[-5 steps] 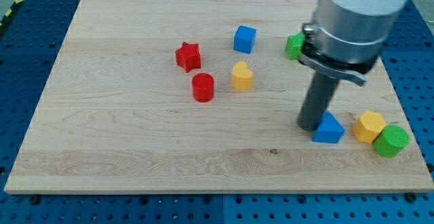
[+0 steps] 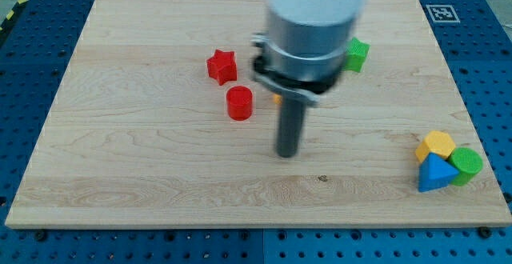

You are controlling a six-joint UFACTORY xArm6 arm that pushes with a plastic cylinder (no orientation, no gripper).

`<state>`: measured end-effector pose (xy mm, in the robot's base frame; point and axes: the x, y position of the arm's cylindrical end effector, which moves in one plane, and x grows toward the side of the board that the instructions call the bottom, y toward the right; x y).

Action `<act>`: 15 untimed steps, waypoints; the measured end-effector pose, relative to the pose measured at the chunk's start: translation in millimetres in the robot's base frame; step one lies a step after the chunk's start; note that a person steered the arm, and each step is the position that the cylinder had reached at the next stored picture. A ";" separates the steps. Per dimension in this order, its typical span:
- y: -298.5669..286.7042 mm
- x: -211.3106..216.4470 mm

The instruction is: Move the red circle to the left of the blue triangle

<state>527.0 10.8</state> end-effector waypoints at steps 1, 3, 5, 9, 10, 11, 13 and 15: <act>-26.3 -8.8; -111.3 -74.0; -94.2 -90.3; 21.1 -47.1; 42.7 -30.0; 50.4 -12.9; 86.5 11.4; 66.8 51.3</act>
<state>578.3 77.5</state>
